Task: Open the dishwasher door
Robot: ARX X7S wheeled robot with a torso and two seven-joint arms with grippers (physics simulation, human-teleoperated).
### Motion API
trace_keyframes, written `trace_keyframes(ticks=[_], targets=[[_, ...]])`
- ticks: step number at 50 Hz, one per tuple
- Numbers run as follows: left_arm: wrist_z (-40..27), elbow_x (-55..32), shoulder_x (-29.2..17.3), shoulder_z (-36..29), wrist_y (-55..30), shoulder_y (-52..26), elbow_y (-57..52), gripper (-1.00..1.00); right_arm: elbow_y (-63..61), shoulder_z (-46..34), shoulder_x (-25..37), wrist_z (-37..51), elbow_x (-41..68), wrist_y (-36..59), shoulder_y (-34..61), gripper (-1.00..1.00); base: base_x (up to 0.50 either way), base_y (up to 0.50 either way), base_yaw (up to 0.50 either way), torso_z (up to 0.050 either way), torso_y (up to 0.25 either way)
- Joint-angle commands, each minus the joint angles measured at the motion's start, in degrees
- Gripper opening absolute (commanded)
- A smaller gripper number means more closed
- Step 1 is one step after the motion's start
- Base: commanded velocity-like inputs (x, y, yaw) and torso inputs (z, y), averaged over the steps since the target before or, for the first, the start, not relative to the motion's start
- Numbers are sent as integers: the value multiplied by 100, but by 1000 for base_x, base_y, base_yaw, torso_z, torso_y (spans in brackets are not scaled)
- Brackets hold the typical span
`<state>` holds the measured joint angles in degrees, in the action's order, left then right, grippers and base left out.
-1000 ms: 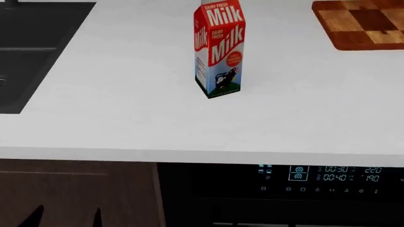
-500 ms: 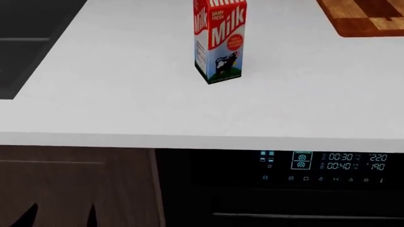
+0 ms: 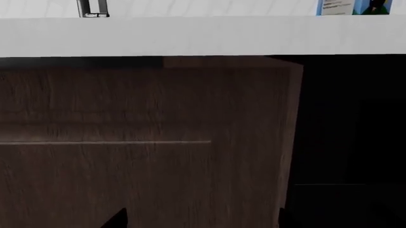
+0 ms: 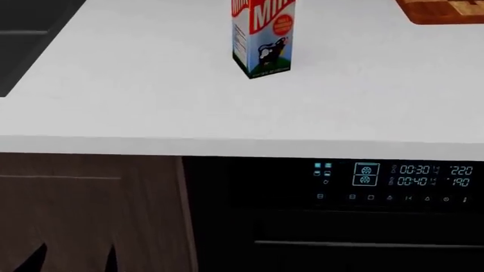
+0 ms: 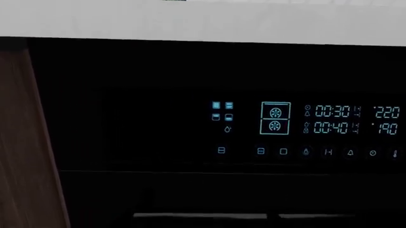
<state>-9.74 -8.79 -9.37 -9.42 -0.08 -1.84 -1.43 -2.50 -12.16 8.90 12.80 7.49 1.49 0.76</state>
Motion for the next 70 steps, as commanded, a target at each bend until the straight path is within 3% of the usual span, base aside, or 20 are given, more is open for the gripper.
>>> trace_keyframes(ticks=[1, 70], targets=[[-28, -52, -47, -20, 26, 2, 30, 100, 16, -58, 20, 51, 25, 13, 12, 100, 0, 0, 0, -50, 0], [-187, -193, -189, -228, 237, -109, 268, 100, 246, -275, 149, 247, 210, -151, 131, 100, 0, 0, 0, -47, 0]])
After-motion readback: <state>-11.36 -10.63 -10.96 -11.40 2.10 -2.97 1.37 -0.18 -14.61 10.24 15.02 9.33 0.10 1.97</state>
